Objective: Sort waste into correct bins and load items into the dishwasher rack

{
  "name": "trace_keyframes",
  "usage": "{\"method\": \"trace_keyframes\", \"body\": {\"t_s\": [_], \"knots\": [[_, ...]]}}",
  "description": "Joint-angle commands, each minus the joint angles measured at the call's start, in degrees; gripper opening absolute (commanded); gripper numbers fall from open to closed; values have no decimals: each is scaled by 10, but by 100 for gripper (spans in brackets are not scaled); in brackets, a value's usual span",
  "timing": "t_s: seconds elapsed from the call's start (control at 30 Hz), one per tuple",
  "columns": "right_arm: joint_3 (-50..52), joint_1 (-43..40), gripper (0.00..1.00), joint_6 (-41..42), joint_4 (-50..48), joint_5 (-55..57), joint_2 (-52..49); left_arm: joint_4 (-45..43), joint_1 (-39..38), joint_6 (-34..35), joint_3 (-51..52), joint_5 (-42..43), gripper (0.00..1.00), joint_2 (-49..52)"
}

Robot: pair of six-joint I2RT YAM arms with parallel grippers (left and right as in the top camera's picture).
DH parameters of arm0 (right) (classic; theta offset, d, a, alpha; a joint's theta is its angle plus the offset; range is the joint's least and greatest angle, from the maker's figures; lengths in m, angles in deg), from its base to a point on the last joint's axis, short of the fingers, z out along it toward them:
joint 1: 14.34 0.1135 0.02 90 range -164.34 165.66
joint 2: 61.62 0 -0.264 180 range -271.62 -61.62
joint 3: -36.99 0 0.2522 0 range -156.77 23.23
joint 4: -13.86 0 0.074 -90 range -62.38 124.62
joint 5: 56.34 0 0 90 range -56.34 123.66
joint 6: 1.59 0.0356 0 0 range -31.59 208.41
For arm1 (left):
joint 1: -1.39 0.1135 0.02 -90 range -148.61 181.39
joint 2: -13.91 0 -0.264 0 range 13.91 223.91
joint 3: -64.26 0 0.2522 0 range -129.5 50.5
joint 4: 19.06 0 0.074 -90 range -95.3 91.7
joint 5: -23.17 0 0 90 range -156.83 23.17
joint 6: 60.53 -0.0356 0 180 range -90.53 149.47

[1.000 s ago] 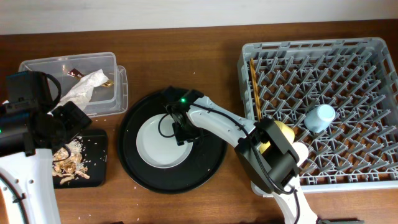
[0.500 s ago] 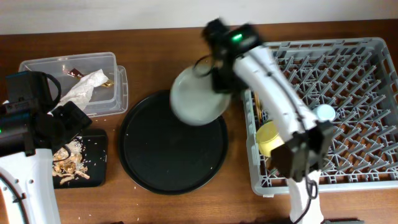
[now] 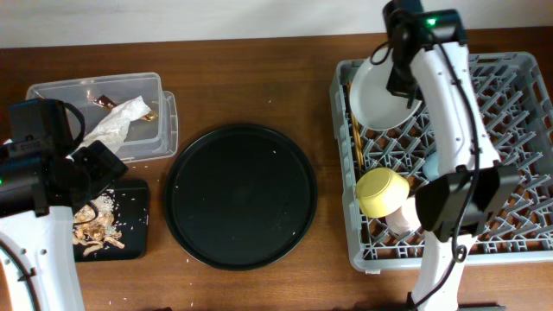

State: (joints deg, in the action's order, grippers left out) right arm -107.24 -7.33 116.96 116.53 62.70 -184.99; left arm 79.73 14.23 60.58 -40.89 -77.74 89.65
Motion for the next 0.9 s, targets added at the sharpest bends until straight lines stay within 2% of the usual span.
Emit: {"method": "trace_keyframes", "body": {"t_s": [0.0,0.1,0.17,0.23,0.27,0.33,0.47,0.57,0.67,0.87], "knots": [[40,29,4,9,-11,88,4,1,3,-1,-2,2,99,-1],[42,67,4,9,-6,75,6,1,3,-1,-2,2,99,-1],[29,124,5,9,2,74,8,1,3,-1,-2,2,99,-1],[-22,180,17,9,37,72,9,1,3,-1,-2,2,99,-1],[-74,200,100,9,76,71,9,1,3,-1,-2,2,99,-1],[-149,211,99,-24,84,-33,36,1,3,-1,-2,2,99,-1],[-157,211,99,-74,85,-193,191,1,3,-1,-2,2,99,-1],[-86,212,99,-76,84,-229,321,1,3,-1,-2,2,99,-1],[36,212,99,-86,84,-293,456,1,3,-1,-2,2,99,-1],[37,212,99,-86,84,-293,455,1,3,-1,-2,2,99,-1]]}}
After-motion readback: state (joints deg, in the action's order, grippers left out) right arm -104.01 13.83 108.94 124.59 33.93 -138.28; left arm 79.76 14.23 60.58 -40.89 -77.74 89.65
